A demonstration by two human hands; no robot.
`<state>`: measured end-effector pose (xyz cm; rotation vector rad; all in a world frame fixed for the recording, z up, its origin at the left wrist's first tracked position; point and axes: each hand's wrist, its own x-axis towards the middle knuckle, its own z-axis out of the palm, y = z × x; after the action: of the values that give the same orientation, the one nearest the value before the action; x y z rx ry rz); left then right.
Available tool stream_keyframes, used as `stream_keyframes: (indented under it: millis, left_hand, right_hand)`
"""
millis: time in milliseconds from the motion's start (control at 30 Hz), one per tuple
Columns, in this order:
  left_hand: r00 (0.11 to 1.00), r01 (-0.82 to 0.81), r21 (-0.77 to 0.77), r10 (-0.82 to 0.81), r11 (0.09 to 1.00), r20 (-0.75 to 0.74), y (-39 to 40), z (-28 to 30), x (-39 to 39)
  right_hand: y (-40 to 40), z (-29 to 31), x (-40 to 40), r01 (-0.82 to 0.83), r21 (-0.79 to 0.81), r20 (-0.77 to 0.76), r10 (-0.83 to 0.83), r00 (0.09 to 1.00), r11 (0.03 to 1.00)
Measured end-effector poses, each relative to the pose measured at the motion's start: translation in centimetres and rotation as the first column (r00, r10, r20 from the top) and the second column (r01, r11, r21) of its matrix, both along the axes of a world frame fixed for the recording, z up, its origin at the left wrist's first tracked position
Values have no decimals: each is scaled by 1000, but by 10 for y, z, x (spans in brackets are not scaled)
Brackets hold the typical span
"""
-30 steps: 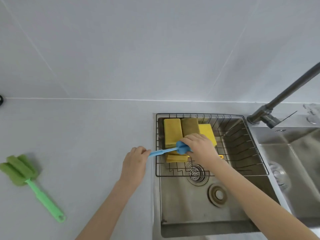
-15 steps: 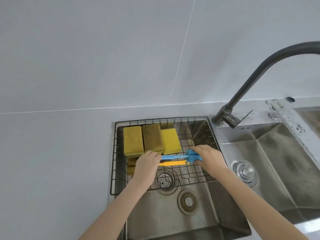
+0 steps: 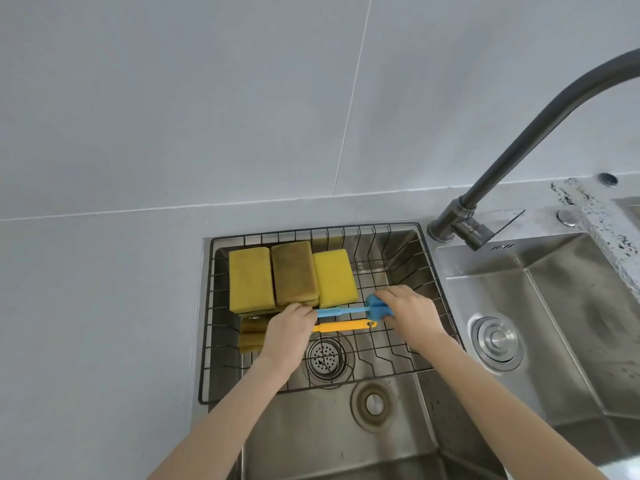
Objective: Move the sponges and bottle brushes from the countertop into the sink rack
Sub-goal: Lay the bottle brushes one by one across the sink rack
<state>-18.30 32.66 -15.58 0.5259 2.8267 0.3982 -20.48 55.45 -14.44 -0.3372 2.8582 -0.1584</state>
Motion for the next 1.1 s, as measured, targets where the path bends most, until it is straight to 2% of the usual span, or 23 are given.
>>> stream_keyframes:
  millis: [167,300,433,567,700,833,933,1100]
  left_hand:
    - [1000,0,-25,0,1000,-2,1,-6,-1]
    - [999,27,-38,-28,999,-25,-1,-7,1]
    - [997,35,12,-34,999,-69,-6,-2,7]
    - [994,27,111,-16,993,-104,-13,17,16]
    - [981,-82,231,119,969,-151,-38,43,31]
    - [937,-226,336,298,914,-183,-85,63,58]
    - [902,-315,342,391,885,-182,-134,67,85]
    - [853,-455,271,503,848,-140,-219,62,134]
  right_hand:
    - [-1,-8,-2,1,-29,-25,-2,1000,1000]
    - [-4,-7,-5,-35,44,8,35,999,998]
    - [-9,3,0,-49,85,0,49,999,995]
    - [-28,23,8,-60,-28,-43,59,997,998]
    - [-75,47,14,-84,-247,-118,56,991,965]
    - [-147,64,27,-194,-348,-201,129,971,917]
    - [-204,65,43,-284,-379,-185,229,956,881]
    - [-295,53,80,-313,-438,-78,311,947,843]
